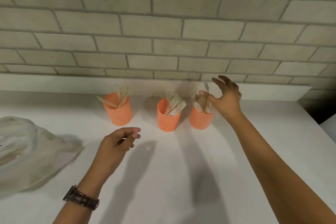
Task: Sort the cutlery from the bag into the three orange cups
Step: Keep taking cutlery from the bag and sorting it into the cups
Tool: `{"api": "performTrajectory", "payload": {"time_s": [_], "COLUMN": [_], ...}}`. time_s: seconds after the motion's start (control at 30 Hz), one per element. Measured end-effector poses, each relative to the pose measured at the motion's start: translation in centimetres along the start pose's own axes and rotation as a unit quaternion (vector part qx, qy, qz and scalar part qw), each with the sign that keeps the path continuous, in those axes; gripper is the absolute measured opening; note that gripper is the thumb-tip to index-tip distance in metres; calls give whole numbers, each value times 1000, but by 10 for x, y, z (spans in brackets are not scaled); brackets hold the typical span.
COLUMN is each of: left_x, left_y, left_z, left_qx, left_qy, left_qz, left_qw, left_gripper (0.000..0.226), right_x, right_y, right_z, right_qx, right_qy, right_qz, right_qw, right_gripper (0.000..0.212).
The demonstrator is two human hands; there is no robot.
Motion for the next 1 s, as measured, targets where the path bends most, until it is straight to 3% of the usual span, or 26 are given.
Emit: {"api": "performTrajectory", "payload": {"time_s": [0.17,0.3,0.4,0.47,0.6,0.7,0.8,0.87,1.0], "left_x": [-6,-12,-18,-19,-24,-36,-49,-56,-57], "left_y": [68,145,215,261,336,365,374,373,361], "left_z": [5,4,7,6,18,49,79,90,89], "left_qx": [9,0,-72,-117,-223,-320,-332,-291,-221], "left_qy": [-23,-69,-115,-158,-242,-213,-163,-132,-104], "left_qz": [-23,-52,-92,-123,-198,-220,-188,-137,-60], "left_qw": [999,996,987,973,923,897,910,938,968], "left_gripper": [25,28,23,25,21,18,19,25,44], "right_x": [38,96,145,179,233,259,278,289,331], "right_y": [19,-9,-44,-70,-116,-135,-157,-182,-268], "right_z": [73,159,215,247,304,351,398,425,437], "right_qx": [-59,-163,-221,-254,-284,-310,-297,-237,2], "right_qy": [61,115,80,44,0,19,90,159,289], "right_qz": [-57,-11,33,65,118,133,181,254,440], "right_qw": [995,980,971,964,952,941,933,924,850], "right_gripper": [58,32,3,15,15,17,13,19,36]}}
Point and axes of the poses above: each hand's wrist, its own x-axis away from the middle knuckle, its own y-axis out of the back of the hand, z = x × y, the point moved 9 cm from there along -x, towards the middle knuckle, and after that the axes turned 11 degrees about -z, right-handed, at the moved point
